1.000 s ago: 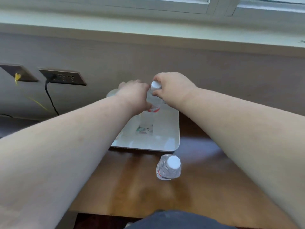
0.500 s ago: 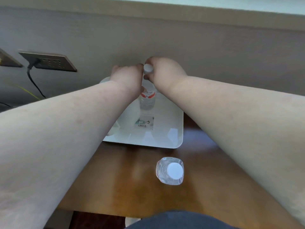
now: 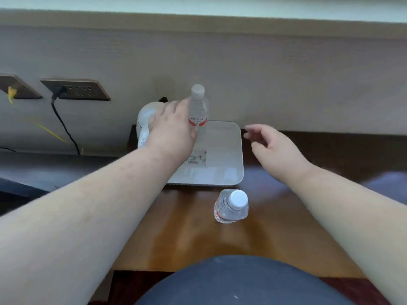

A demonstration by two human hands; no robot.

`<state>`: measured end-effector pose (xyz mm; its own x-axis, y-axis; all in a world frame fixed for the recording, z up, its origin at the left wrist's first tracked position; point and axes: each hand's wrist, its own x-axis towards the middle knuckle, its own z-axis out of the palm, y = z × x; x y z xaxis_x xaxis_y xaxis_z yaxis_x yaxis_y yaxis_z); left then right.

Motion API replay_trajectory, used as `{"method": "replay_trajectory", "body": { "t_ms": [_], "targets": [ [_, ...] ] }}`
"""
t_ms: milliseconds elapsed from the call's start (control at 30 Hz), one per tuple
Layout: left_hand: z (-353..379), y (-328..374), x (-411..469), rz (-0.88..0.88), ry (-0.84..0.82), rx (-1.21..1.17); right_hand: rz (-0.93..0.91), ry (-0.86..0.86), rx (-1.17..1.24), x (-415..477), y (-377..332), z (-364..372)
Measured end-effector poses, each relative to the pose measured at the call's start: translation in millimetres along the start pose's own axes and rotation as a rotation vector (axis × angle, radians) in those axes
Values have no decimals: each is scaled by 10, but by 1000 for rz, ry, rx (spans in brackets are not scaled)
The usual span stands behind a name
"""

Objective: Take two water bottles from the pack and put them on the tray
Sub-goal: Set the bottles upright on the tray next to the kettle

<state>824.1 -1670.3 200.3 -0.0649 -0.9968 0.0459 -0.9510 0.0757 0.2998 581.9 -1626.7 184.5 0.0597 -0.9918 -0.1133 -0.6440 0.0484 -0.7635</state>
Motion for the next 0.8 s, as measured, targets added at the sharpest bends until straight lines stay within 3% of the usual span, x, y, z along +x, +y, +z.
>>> {"method": "replay_trajectory", "body": {
  "t_ms": [67,133,200,300,400,667,800],
  "targets": [
    [-70,143,-317,80,-17,-157,81,-250,-79,-398,198,19],
    [-104,299,-534,135,-135,-173,113,-469,-139,-706,283,144],
    [-146,442,-680,178,-291,-59,80,-508,-124,-871,293,333],
    [-171,593,-883,239,-534,133,69,-374,-124,-956,259,568],
    [-149,735,-976,298,-605,342,98,-243,-161,-969,191,639],
    [-487,977,-834,324,-501,369,90,52,-225,-1010,-136,613],
    [-768,1102,-541,413,-457,449,69,40,-56,-770,-270,429]
  ]
}}
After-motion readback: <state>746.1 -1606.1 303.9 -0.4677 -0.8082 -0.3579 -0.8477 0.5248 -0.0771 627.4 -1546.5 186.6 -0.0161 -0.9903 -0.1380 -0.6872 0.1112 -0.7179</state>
